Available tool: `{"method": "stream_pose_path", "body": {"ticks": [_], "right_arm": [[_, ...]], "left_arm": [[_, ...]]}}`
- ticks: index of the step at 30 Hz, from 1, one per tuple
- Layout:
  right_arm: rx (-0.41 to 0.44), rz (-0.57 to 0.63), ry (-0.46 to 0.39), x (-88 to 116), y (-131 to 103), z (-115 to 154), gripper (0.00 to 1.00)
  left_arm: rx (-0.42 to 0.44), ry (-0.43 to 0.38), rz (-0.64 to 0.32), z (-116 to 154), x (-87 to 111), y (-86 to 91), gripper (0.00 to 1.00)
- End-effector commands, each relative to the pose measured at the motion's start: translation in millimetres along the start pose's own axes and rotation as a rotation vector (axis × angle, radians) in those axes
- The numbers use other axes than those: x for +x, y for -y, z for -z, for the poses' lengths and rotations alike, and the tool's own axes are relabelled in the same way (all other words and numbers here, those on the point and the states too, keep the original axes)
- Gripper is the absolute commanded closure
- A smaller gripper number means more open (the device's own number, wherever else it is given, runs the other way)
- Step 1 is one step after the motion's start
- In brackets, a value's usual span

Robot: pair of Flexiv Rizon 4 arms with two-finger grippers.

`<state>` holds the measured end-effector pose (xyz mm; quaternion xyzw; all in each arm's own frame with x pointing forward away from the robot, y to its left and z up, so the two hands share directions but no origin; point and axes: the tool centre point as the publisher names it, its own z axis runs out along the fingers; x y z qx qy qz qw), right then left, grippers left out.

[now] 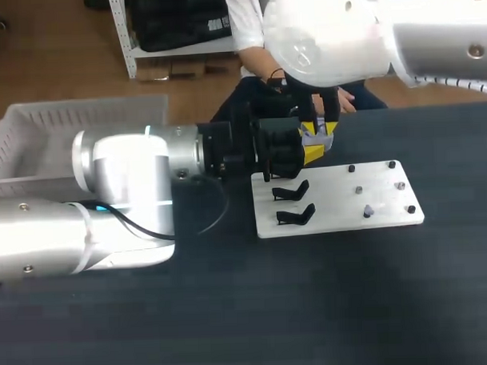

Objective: Pick up each earbud case from the left stands, insert the matching earbuds, close the lid, and place the case in the box.

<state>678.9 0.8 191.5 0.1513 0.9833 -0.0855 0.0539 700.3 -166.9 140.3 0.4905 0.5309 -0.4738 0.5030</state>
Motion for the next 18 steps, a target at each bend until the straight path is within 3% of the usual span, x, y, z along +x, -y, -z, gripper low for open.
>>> {"method": "stream_pose_path", "body": {"ticks": [1,18], "right_arm": [[0.007,0.003,-0.005,-1.2,-4.6,-1.5,1.0],[0.017,-0.007,-0.004,-4.0,-1.0,-2.4,1.0]], "left_arm": [[-0.006,0.007,-0.005,-0.4,1.3,0.8,1.0],[-0.006,0.007,-0.005,-0.4,1.3,0.8,1.0]]}}
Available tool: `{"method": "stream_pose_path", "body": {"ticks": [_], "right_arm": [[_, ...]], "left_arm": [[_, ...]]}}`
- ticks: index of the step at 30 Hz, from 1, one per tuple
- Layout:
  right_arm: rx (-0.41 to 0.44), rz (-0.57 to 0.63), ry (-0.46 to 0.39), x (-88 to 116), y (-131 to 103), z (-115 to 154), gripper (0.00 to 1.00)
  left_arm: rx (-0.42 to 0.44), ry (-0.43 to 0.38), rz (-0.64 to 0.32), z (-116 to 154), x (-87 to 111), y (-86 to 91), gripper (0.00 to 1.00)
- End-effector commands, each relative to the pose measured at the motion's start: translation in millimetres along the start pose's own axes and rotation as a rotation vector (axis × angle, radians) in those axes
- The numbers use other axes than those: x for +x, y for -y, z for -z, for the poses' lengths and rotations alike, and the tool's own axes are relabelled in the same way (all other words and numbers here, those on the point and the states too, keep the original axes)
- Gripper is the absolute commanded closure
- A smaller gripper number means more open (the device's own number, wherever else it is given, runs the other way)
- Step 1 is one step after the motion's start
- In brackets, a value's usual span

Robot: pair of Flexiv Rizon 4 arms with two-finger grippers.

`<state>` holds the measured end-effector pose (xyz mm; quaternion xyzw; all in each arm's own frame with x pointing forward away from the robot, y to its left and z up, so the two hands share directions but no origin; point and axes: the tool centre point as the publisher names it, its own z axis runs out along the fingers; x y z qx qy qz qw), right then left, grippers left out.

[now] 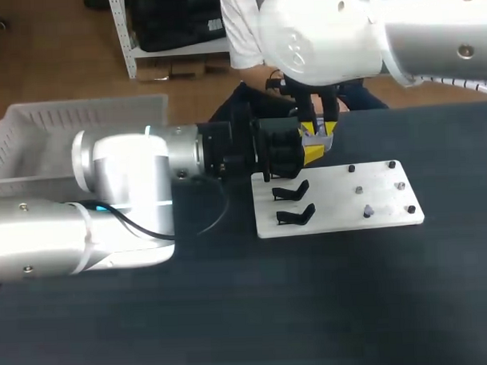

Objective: Pick up each earbud case from the left stands, insert the matching earbuds, close the lid, and place the case in the box.

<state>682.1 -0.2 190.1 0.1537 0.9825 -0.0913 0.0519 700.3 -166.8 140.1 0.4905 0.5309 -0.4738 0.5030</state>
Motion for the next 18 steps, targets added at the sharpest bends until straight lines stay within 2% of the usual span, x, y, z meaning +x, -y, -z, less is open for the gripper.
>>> {"method": "stream_pose_path", "body": {"ticks": [1,18], "right_arm": [[0.005,-0.005,-0.001,-1.5,0.2,-1.1,1.0],[0.008,-0.016,0.005,-4.6,2.2,-1.0,1.0]], "left_arm": [[-0.006,0.008,-0.005,-0.5,1.1,0.8,1.0],[-0.006,0.008,-0.005,-0.5,1.1,0.8,1.0]]}}
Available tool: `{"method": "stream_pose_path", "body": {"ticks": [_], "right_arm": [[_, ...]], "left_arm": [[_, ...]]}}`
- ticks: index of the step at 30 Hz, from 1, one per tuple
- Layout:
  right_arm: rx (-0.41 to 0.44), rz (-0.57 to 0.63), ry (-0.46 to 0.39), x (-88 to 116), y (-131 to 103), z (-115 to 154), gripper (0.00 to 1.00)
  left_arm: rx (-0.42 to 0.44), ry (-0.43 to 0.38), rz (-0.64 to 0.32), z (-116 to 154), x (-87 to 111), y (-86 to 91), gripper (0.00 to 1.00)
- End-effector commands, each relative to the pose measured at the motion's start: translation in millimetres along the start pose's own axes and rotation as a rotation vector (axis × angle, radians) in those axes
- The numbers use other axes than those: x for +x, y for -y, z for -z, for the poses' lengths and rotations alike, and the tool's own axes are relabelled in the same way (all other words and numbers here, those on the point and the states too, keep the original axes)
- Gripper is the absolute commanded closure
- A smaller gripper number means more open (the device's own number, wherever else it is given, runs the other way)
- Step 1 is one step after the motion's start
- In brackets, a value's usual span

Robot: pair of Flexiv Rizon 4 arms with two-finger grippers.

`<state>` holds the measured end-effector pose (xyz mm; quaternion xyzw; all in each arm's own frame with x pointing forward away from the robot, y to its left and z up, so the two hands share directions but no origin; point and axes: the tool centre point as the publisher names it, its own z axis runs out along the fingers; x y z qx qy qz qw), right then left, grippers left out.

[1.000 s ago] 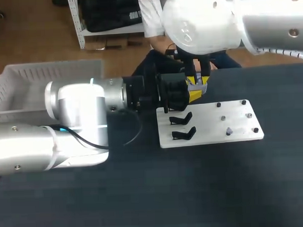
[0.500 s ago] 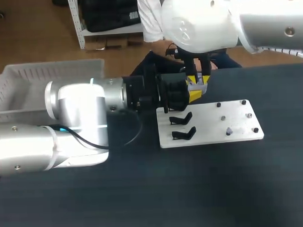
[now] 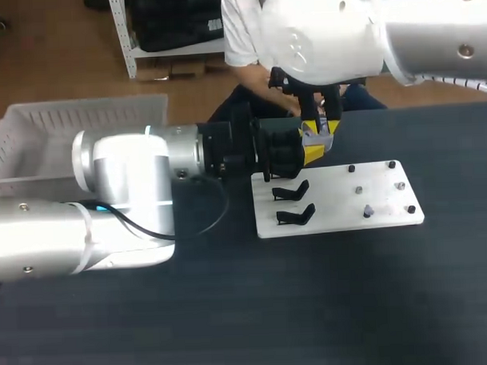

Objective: Pick up each earbud case from the left stands, insert the matching earbuds, close the lid, and place the case in the box.

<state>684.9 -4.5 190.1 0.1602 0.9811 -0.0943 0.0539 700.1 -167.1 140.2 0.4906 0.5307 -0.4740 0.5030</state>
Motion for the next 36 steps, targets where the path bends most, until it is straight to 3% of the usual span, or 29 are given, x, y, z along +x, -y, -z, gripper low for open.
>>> {"method": "stream_pose_path", "body": {"ticks": [1,36], "right_arm": [[0.001,-0.004,0.002,-1.0,-0.9,0.2,1.0],[0.018,0.009,-0.019,-2.5,-3.7,-10.5,1.0]], "left_arm": [[-0.007,0.007,-0.005,-0.2,1.3,0.6,1.0],[-0.007,0.007,-0.005,-0.2,1.3,0.6,1.0]]}}
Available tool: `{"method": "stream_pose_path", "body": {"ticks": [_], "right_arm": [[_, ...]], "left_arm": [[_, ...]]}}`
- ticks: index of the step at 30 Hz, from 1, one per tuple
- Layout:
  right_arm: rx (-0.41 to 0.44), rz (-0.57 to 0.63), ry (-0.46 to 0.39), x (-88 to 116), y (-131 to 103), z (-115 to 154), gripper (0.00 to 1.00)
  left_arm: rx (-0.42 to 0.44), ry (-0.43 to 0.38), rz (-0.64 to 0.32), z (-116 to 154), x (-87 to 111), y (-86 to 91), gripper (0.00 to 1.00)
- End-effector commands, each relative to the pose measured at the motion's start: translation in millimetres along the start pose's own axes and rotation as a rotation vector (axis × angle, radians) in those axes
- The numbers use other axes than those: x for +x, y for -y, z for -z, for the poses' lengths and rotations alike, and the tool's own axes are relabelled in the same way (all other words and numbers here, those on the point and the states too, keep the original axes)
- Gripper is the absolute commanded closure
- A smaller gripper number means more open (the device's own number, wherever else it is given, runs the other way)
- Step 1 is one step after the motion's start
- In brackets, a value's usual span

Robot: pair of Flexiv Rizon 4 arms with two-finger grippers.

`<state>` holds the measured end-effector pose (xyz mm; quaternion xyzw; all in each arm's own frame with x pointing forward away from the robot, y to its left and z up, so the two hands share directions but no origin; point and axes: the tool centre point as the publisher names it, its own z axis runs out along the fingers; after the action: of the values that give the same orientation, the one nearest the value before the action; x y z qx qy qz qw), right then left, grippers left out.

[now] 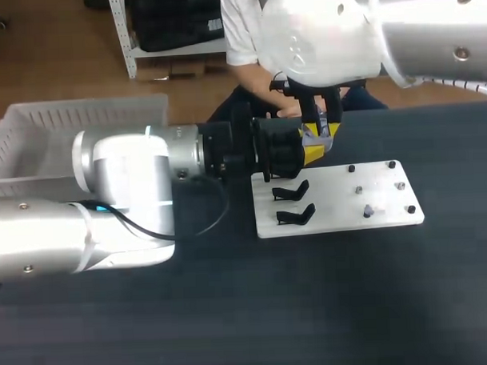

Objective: Pick up each earbud case from the left stands, insert the matching earbuds, close the lid, and place the case in the box.

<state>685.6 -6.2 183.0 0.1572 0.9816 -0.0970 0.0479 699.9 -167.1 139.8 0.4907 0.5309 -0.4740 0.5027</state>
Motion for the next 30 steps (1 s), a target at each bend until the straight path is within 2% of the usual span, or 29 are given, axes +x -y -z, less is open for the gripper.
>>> {"method": "stream_pose_path", "body": {"ticks": [1,12,13,14,16,25,30], "right_arm": [[0.013,0.003,-0.012,-2.0,-4.3,-4.0,1.0],[0.013,0.011,-0.011,-2.0,-4.9,-4.0,1.0],[0.012,0.011,-0.01,-1.8,-5.0,-3.5,0.82],[0.012,0.011,-0.009,-1.1,-5.2,-2.7,0.7],[0.01,0.012,-0.006,-0.6,-5.4,-2.0,0.75],[0.005,0.01,0.011,4.0,-2.6,4.4,0.76],[-0.056,0.014,0.063,15.9,8.8,21.3,0.73]], "left_arm": [[-0.007,0.008,-0.005,-0.2,0.9,0.4,1.0],[-0.007,0.008,-0.005,-0.2,0.9,0.4,1.0],[-0.007,0.008,-0.005,-0.2,0.9,0.4,1.0],[-0.007,0.008,-0.005,-0.2,0.9,0.4,1.0],[-0.007,0.008,-0.005,-0.2,0.9,0.4,1.0],[-0.007,0.008,-0.005,-0.2,0.9,0.4,1.0],[-0.007,0.008,-0.005,-0.2,0.9,0.4,1.0]]}}
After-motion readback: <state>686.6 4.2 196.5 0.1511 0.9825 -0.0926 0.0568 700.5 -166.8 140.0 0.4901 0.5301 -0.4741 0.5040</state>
